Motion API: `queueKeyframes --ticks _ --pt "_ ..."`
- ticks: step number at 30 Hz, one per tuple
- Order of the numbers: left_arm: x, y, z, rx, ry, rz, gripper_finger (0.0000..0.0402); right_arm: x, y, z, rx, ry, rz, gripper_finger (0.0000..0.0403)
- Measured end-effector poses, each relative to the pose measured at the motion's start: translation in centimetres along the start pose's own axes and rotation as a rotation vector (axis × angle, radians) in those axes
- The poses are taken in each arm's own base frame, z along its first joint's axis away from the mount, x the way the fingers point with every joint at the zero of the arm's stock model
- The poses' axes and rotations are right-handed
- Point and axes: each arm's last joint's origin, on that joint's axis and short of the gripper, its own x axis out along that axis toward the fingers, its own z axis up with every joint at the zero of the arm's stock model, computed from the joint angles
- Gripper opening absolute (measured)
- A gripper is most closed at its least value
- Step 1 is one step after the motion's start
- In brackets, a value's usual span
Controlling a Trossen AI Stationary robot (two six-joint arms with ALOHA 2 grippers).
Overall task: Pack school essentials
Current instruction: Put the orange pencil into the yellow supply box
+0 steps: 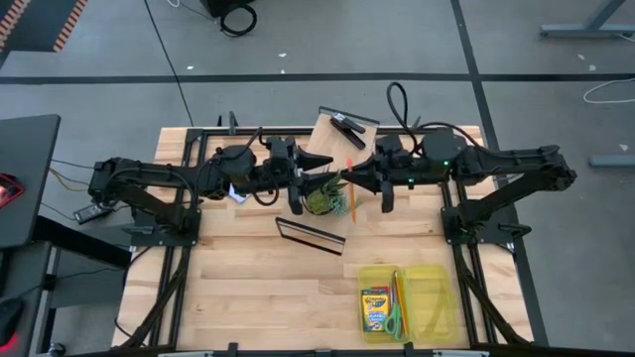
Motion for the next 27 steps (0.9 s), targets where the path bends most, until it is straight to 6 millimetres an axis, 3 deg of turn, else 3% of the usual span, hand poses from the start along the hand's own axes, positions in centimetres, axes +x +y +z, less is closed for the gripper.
queueKeyframes --ticks 15,27 --pt "0.0 0.0 0.0 -0.009 0.0 0.002 0.0172 -3.6 2.7 0.0 0.063 0.028 0.109 0.0041" --pt "0.0 0.0 0.0 -0.016 -0.001 0.002 0.0173 -4.8 3.1 -2.8 0.2 0.176 -0.121 0.0041"
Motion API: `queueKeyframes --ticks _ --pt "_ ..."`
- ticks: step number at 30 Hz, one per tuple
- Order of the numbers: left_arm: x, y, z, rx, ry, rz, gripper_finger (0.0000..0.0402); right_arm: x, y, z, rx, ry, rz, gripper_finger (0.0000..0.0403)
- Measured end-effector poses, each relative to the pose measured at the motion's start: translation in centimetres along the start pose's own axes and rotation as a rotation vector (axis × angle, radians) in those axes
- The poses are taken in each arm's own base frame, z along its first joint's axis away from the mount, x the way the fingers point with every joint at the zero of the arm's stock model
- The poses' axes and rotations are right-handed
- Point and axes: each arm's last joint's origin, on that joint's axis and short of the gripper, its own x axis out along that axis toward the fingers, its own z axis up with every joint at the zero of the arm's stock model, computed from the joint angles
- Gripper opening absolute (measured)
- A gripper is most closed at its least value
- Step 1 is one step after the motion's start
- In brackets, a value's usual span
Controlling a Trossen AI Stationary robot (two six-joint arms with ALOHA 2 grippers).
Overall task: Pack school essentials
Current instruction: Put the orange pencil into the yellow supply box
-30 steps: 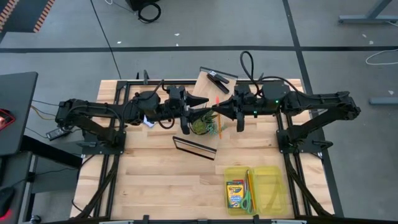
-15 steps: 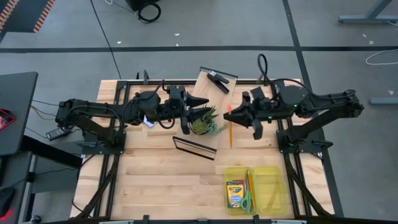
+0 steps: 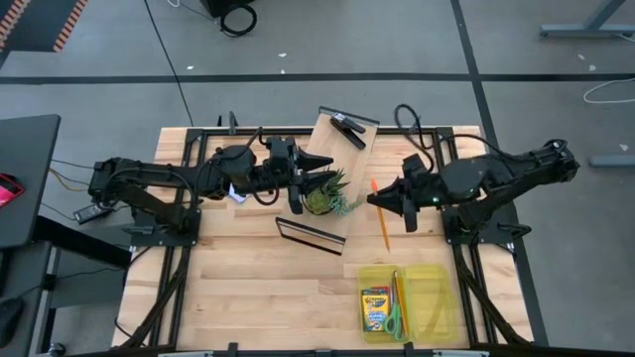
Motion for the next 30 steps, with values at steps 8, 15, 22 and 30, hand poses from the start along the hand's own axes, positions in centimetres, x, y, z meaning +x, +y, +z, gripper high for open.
queueKeyframes --ticks 8,15,22,30 --pt "0.0 0.0 0.0 0.0 0.004 0.001 0.0173 0.0 -0.2 -2.1 0.068 0.084 -0.14 0.0041" --pt "0.0 0.0 -0.1 -0.019 0.007 0.002 0.0172 1.2 0.5 -5.1 0.143 0.165 -0.25 0.0041" --pt "0.0 0.0 0.0 -0.018 0.005 0.002 0.0172 2.9 1.2 -7.7 0.215 0.162 -0.349 0.0041" --pt "-1.1 -0.2 1.0 0.034 0.023 -0.039 0.0172 4.9 1.1 -11.4 0.335 0.176 -0.52 0.0041"
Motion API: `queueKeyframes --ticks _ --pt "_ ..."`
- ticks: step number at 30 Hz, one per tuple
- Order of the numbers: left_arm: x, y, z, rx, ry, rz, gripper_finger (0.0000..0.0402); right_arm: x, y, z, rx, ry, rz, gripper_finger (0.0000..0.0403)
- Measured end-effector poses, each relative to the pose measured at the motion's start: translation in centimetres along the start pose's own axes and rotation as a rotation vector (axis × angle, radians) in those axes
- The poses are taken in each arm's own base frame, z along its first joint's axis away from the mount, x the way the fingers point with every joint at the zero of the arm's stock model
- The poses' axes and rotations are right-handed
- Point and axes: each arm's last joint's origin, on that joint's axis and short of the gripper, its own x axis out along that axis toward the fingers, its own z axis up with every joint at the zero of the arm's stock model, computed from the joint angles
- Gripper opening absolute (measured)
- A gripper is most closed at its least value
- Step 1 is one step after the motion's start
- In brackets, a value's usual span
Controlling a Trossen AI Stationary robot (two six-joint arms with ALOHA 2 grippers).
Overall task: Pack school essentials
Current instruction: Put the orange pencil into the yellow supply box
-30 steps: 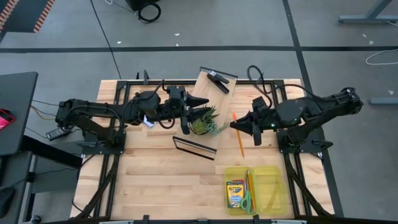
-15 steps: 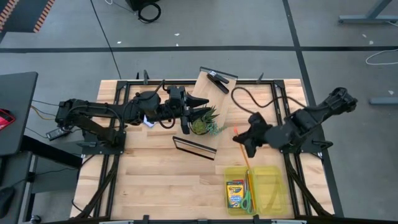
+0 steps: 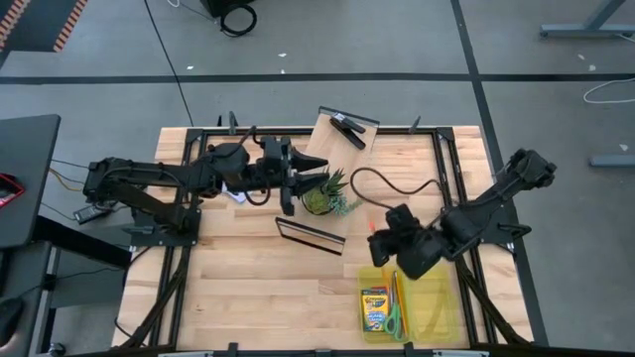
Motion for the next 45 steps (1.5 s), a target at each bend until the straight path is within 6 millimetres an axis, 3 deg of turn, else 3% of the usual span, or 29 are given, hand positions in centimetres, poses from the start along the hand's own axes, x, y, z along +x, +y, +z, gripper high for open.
queueKeyframes --ticks 17,29,37,45 --pt "-3.7 -0.5 1.5 0.065 0.139 -0.013 0.0173 3.2 -0.9 -7.1 0.068 0.099 -0.25 0.0041" --pt "-4.3 -1.0 1.9 0.038 0.125 -0.034 0.0172 5.7 -1.6 -11.8 0.1 0.101 -0.369 0.0041" --pt "-4.3 -1.1 1.6 0.042 0.154 -0.032 0.0173 5.8 -2.2 -13.5 0.108 0.124 -0.409 0.0041" --pt "-4.4 -1.0 1.5 0.045 0.174 -0.027 0.0173 5.6 -2.6 -13.8 0.098 0.122 -0.429 0.0041"
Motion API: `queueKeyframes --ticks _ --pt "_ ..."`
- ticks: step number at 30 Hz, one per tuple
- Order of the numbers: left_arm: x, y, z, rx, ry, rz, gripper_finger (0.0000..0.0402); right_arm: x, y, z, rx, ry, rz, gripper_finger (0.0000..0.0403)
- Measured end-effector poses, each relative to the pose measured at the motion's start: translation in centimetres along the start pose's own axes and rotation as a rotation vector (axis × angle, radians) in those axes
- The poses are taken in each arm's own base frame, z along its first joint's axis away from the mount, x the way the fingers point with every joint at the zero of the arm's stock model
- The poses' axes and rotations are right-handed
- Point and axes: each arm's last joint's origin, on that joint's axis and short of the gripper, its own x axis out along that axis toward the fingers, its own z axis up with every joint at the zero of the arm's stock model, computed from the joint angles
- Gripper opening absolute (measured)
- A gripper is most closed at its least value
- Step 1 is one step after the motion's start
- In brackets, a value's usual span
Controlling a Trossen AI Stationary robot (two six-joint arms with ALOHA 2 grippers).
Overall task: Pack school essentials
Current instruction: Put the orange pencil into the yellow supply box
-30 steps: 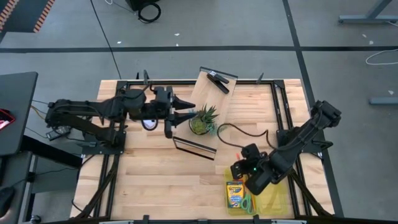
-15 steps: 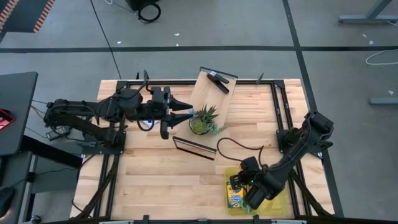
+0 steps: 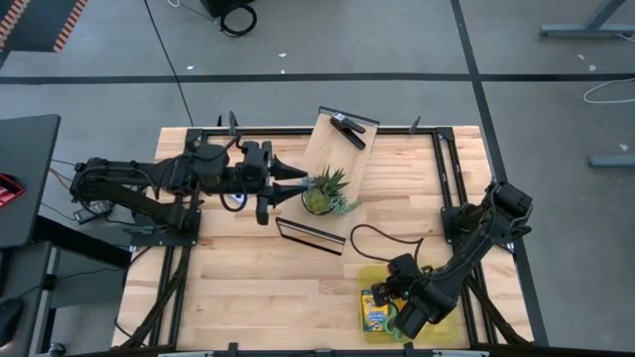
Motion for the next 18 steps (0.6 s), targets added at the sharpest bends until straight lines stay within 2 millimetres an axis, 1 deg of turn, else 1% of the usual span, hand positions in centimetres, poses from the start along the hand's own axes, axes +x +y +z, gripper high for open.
queueKeyframes --ticks 6,11,18 --pt "0.0 0.0 -0.1 0.001 0.005 0.002 0.0172 1.2 -0.6 -0.3 0.022 0.0 -0.001 0.0041" --pt "0.0 0.0 -0.2 0.002 0.016 0.004 0.0173 1.6 -0.7 -0.4 0.027 0.009 0.007 0.0041" --pt "0.0 0.0 -0.2 0.002 0.019 0.005 0.0173 2.7 -0.9 -1.1 0.063 0.078 0.04 0.0041"
